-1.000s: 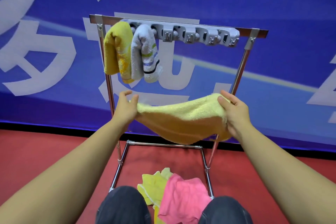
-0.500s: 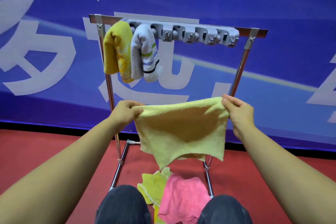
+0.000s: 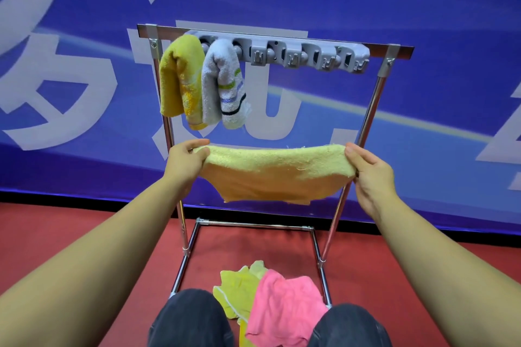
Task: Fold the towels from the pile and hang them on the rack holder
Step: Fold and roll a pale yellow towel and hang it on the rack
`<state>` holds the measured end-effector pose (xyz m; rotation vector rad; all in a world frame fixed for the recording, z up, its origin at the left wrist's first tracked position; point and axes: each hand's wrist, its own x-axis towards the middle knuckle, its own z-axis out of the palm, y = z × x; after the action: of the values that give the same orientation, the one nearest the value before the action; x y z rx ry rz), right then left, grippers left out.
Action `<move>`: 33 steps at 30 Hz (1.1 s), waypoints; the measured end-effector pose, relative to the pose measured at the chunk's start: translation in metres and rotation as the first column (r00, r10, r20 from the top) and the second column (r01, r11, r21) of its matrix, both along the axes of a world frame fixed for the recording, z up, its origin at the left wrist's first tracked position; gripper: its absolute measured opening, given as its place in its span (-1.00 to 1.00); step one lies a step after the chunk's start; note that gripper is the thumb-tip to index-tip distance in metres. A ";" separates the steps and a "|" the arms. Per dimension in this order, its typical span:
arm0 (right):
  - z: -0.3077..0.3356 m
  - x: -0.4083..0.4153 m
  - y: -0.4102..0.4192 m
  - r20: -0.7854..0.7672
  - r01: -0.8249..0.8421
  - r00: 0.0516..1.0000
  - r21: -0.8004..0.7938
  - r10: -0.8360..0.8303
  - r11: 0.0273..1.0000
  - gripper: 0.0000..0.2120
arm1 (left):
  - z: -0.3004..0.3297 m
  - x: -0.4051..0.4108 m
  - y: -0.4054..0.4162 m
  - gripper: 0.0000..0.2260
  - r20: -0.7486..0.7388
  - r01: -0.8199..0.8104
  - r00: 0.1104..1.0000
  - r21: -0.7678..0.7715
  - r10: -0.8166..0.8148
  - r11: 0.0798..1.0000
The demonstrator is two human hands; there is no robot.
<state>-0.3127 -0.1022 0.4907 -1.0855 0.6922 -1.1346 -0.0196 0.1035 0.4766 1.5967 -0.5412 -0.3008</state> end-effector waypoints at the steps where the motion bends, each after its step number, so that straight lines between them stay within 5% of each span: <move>1: -0.001 -0.001 0.000 -0.013 -0.005 1.000 -0.010 0.005 1.000 -0.77 | 0.001 0.001 0.000 -0.79 0.033 -0.010 0.999 0.014 0.010 1.000; 9: -0.015 -0.004 0.001 -0.050 -0.116 0.992 -0.015 0.115 0.993 -0.66 | -0.002 0.006 0.003 -0.83 0.071 -0.024 0.997 0.027 0.022 0.999; 15: -0.023 -0.004 -0.008 -0.147 0.041 0.988 -0.080 -0.052 0.996 -0.86 | 0.000 0.003 0.007 -0.78 0.180 -0.006 0.984 0.093 -0.011 0.996; 20: -0.028 -0.010 -0.008 -0.228 0.023 0.972 -0.124 -0.051 0.992 -0.68 | 0.000 0.006 0.019 -0.76 0.251 0.037 0.966 0.113 -0.065 0.993; 26: -0.030 -0.015 -0.007 -0.677 -0.094 0.708 -0.372 -0.201 0.923 -0.70 | -0.002 0.008 0.026 -0.75 0.402 -0.027 0.911 0.274 -0.089 0.961; 31: -0.034 -0.020 -0.009 -0.758 -0.133 0.559 -0.482 -0.335 0.866 -0.97 | -0.006 0.008 0.028 -0.79 0.563 -0.101 0.809 0.419 -0.170 0.902; 33: -0.037 -0.020 -0.009 -0.762 -0.134 0.535 -0.502 -0.364 0.854 -0.91 | -0.008 0.008 0.029 -0.82 0.593 -0.128 0.785 0.440 -0.181 0.889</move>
<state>-0.3327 -0.1116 0.4541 -2.1562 1.2839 -0.8600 -0.0116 0.1326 0.4688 2.1688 -1.0657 0.1127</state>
